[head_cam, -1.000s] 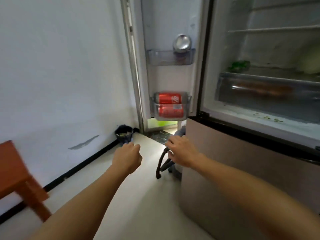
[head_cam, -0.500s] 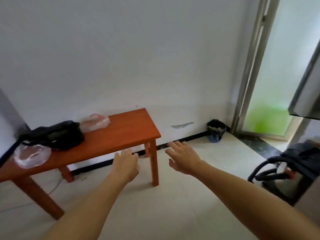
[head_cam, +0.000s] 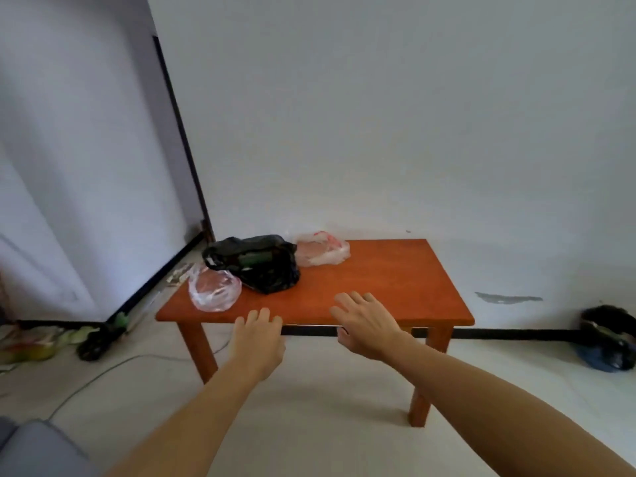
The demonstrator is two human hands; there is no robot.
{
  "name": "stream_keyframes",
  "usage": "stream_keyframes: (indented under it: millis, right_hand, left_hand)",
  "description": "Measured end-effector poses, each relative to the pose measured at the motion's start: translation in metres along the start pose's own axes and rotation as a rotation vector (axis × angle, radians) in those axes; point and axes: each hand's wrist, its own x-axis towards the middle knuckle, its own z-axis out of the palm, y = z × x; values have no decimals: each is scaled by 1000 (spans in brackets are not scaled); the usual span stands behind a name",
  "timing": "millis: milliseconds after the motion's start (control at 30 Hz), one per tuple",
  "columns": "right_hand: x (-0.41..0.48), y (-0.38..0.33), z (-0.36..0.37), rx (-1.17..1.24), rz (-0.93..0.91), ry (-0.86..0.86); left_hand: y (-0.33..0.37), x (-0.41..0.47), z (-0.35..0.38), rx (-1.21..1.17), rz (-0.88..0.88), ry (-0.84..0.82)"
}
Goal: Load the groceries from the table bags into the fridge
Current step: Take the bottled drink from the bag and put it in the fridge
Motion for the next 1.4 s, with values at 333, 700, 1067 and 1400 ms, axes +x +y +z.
stream_keyframes:
  millis: [333,700,1067,1400]
  right_hand:
    - [219,-1,68,75,-121,-42]
    - [396,11,175,82,-115,-163]
    - [534,15,260,159,-31,-337]
    - [649,30,380,258,-218,-445]
  left_hand:
    - [-143,127,52,-2,-131,-46]
    - [-252,288,144,-33,-33,-71]
    - [-320,438,223,2,150,-239]
    - [-360,558,323,45,122,-466]
